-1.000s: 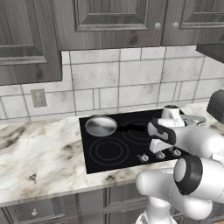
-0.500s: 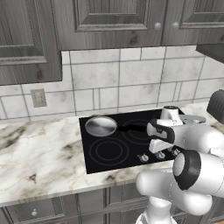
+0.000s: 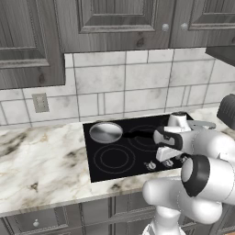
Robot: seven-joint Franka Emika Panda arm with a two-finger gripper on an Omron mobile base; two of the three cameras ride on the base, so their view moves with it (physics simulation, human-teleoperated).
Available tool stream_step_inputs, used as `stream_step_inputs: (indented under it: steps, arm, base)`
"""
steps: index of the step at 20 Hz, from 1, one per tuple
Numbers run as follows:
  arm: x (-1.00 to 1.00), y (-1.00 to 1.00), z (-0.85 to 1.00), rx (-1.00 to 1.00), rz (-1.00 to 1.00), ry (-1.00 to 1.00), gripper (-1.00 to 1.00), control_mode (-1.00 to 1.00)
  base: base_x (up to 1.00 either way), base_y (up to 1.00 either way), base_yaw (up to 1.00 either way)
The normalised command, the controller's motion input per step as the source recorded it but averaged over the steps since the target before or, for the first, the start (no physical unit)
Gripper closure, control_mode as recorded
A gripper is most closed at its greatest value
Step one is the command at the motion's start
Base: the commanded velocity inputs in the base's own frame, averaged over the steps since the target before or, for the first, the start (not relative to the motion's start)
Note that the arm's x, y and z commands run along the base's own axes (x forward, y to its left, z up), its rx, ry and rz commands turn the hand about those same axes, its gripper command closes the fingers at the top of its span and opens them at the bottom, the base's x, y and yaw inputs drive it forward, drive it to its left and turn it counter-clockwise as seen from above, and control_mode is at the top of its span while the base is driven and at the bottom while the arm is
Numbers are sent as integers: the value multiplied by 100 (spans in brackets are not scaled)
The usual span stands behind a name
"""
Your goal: Pick the pan from the cabinet and place it on the stove. Then turn on the stove burner for the pan.
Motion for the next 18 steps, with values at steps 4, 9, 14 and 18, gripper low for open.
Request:
stream_step_inputs:
  steps: [4,9,14,18]
  arm:
    - [2,0,-8,0,0,0,-100,-100]
    - [1,0,-6,0,0,0,-100,-100]
    - [5,0,-7,0,0,0,-100,-100]
    - [8,0,-8,0,0,0,-100,-100]
  base:
    - [0,0,0]
    - [0,0,0]
    - [0,0,0]
    - [0,0,0]
